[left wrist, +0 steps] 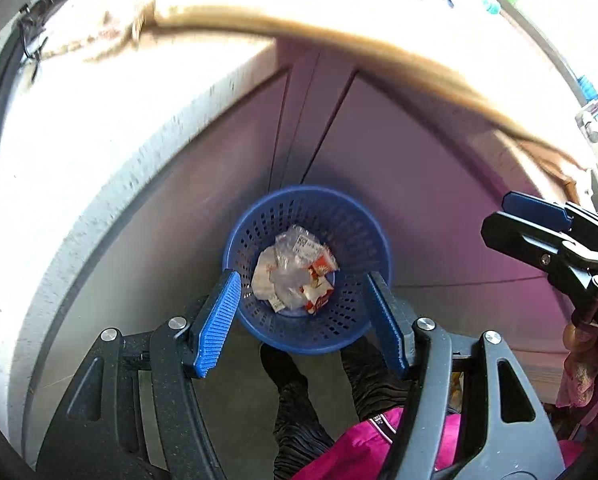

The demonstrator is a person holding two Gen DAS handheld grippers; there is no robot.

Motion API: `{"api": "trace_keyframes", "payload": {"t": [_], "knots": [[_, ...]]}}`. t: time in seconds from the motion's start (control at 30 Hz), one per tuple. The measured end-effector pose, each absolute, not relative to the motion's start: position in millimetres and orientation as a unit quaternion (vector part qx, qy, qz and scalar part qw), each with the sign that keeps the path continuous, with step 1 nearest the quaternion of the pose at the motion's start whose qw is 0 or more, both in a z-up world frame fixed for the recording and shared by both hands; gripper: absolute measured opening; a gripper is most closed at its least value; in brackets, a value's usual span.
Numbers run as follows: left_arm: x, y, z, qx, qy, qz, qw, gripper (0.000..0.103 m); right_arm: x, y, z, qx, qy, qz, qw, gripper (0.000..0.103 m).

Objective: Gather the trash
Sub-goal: 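Raise both tools back over the cloth toward the toothpaste and bottle, then grasp the clear teal-capped bottle with the right tool while the left tool grasps the toothpaste tube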

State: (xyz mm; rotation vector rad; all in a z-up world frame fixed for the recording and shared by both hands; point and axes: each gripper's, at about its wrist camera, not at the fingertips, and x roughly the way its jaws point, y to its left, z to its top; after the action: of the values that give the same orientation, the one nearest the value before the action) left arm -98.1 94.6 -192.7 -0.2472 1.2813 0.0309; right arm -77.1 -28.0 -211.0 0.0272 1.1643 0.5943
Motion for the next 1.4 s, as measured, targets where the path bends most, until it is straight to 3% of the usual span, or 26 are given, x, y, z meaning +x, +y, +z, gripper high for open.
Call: {"api": "trace_keyframes", "payload": {"t": [0.63,0.9,1.4], "knots": [[-49.5,82.4,-109.8,-0.128,0.524,0.011,0.842,0.065,-60.2,-74.9,-123.2,0.024,0.461,0.291,0.838,0.072],[-6.4,68.7,-100.7,-0.132,0.510,0.017,0.850,0.070,-19.8,-118.8,-102.6,0.041,0.436,0.261,0.860,0.077],[60.3,67.0,-100.1,-0.163,0.499,0.043,0.850,0.070,69.4,-174.3,-82.5,0.018,0.412,0.244,0.878,0.079]]}}
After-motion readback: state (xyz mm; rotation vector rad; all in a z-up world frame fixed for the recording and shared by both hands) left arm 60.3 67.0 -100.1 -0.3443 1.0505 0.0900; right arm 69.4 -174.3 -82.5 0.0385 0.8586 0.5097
